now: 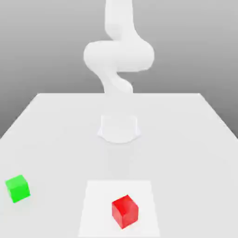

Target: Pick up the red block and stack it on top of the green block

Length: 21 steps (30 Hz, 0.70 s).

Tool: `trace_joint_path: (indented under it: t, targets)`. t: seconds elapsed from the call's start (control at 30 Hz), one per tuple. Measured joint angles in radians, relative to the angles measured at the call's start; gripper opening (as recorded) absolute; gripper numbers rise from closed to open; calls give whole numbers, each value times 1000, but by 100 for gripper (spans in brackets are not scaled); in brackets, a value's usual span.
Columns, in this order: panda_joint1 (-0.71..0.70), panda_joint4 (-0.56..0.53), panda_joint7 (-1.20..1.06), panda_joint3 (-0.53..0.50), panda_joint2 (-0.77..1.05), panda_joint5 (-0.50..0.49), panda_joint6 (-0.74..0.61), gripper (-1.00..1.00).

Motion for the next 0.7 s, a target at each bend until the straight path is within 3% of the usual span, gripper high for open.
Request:
trace_joint_path:
  t: [0.37,0.7]
  targets:
    - [115,-121,-274,-93,406,59,180,0]
    - [142,-229,-483,-101,766,62,342,0]
